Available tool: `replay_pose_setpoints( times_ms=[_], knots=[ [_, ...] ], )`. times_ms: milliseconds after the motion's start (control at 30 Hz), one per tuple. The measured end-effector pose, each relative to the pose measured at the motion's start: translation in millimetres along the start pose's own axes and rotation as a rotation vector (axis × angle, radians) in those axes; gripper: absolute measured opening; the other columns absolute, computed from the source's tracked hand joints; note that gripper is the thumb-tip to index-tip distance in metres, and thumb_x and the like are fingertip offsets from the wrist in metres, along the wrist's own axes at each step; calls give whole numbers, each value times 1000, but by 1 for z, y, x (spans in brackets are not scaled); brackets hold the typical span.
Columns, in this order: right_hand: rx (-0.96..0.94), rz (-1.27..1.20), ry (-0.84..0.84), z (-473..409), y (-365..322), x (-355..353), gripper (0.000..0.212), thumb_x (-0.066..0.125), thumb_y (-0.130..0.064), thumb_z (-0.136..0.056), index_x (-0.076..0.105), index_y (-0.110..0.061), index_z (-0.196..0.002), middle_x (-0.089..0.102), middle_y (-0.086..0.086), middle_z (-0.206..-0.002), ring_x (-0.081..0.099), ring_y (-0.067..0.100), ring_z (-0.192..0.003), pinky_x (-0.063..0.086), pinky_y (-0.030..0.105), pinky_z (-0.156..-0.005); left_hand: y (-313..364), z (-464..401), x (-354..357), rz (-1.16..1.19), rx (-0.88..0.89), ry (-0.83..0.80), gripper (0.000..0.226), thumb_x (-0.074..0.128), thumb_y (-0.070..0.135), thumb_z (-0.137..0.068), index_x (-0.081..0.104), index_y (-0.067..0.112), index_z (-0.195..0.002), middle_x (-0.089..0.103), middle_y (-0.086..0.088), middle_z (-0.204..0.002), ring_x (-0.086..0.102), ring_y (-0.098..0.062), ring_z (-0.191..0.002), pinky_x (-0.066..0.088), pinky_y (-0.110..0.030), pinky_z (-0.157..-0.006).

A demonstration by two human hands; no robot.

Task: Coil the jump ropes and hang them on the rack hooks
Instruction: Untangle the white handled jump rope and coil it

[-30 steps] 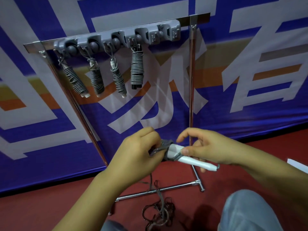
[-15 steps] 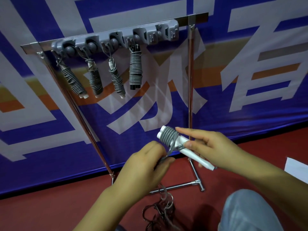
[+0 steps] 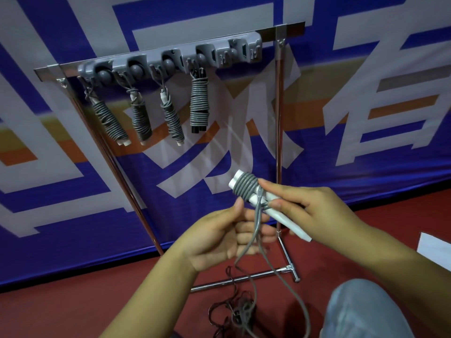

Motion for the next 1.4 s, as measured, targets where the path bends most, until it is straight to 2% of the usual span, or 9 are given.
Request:
replay_pose_setpoints(
  times_ms=[233,467,633,767,933,1100,1200,1300,1400],
  knots=[
    [-37,32,23,-5,2,-7,42,55,-42,-86,48,-45,-127,68,0,-70,61,8,-68,46,16,-61,-4,-19,12,223,19,-171,42,85,42,-64,77,17,-96,62,3,-55,56,-3,-45,53,-22,-56],
    [95,-122,13,-3,3,-5,34,60,-39,-86,53,-52,-117,74,-4,-87,67,3,-68,51,16,-60,8,-16,9,239,108,-125,25,86,19,-63,71,4,-76,73,-16,-93,72,-20,-82,59,-29,-67],
    [277,-399,57,5,7,-6,36,61,-38,-75,60,-47,-110,69,6,-67,63,14,-48,48,20,-48,22,3,-7,80,272,51,15,84,10,-64,70,13,-69,72,-13,-85,65,-12,-60,54,-24,-58],
    [323,-576,82,4,3,-4,31,61,-31,-72,66,-38,-102,74,6,-78,58,16,-44,47,23,-40,25,8,-10,-81,309,105,16,75,8,-72,69,22,-69,70,-11,-74,58,-12,-54,37,-29,-59],
    [328,-686,40,1,0,-3,30,60,-24,-74,67,-28,-103,75,-2,-84,62,15,-46,47,23,-37,30,11,-11,-177,303,132,14,70,4,-75,75,17,-77,69,-10,-69,63,-15,-56,56,-29,-67],
    [329,-752,23,1,0,-3,29,58,-25,-74,68,-25,-102,75,6,-83,67,17,-57,46,22,-36,41,20,-16,-287,417,251,3,77,18,-71,78,19,-73,67,-3,-65,59,-9,-54,54,-30,-72],
    [323,-767,50,-1,2,-7,27,58,-26,-76,70,-25,-100,74,7,-80,66,16,-55,45,21,-36,44,27,-14,-262,527,228,28,85,40,-58,78,22,-79,69,-1,-69,58,-8,-57,53,-27,-71],
    [311,-816,59,-2,2,-7,25,68,-40,-71,74,-26,-91,73,10,-82,67,20,-56,45,21,-36,40,27,-16,-253,511,242,21,75,26,-64,78,20,-83,69,-3,-72,61,-8,-61,56,-30,-76],
    [283,-856,-4,-2,1,-3,52,82,-61,-50,75,-25,-87,74,8,-84,68,22,-57,45,21,-37,38,25,-17,-340,457,232,17,73,13,-71,78,20,-87,72,-4,-80,67,-14,-73,56,-39,-86]
  ],
)
Point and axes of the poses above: each hand's wrist, its own z-axis away from the middle knuckle, its own x-axis out of the palm, y = z × x, the point moved 7 cm from there along -z, towards the middle knuckle
